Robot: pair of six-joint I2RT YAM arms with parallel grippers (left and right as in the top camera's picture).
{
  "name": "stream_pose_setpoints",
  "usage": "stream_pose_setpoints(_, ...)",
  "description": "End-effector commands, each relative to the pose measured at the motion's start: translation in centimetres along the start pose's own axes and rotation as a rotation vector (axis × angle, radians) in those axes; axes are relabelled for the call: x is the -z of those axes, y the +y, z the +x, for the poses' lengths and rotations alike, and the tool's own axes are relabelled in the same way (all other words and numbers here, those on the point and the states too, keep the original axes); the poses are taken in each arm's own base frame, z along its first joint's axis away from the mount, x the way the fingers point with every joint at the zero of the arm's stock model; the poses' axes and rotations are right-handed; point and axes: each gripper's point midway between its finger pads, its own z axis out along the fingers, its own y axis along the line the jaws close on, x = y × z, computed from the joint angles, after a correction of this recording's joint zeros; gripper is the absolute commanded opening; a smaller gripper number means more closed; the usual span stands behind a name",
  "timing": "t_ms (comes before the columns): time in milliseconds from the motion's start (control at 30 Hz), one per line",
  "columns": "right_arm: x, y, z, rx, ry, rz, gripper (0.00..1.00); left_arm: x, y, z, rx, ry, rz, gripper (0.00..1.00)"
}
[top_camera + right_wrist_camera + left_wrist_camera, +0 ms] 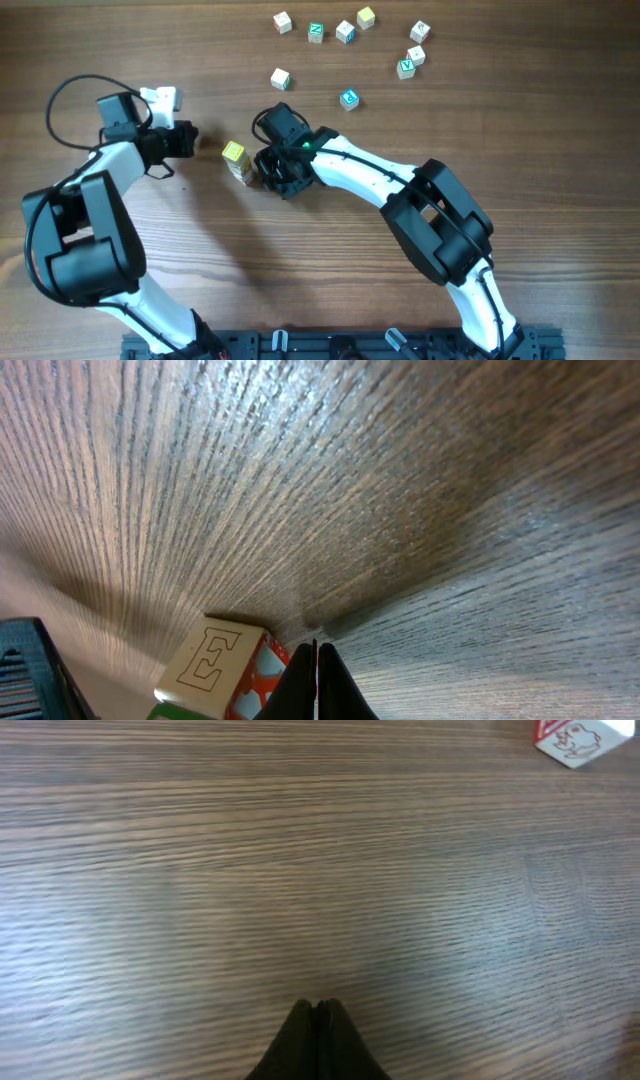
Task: Form a tower
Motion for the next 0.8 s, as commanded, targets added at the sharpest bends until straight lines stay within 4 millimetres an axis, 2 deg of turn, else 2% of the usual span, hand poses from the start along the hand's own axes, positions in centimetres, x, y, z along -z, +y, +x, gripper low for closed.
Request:
stream_pose_setpoints(0,-1.1,-0.9,-0.2,-0.001,0.006,0.028,0.04,-0.5,-0.7,-0.5,-0.035,-0.010,0.025,0.04)
stream_pose_setpoints(133,-1.1,-0.3,0.0,0.007,0.019,0.004,0.04,-0.7,-1.4,-0.4,-0.031,-0.001,0.043,0.04)
stream_pose_setpoints(267,-1.1,-0.2,0.2,0.008,0.026,0.001,0.04,-1.2,-3.1,-0.4,-0.057,0.006,0.077,0.04)
stream_pose_setpoints(400,-1.1,0.3,0.3,0.018,0.031,-0.022,0.04,-1.2,-3.2,-0.3,-0.057,0.011,0.080,0.04)
stream_pose_setpoints(767,-1.1,0.4,0.1,0.017,0.024,-0.026,0.04,-1.2,-3.3,0.1,-0.048,0.026,0.082,0.04)
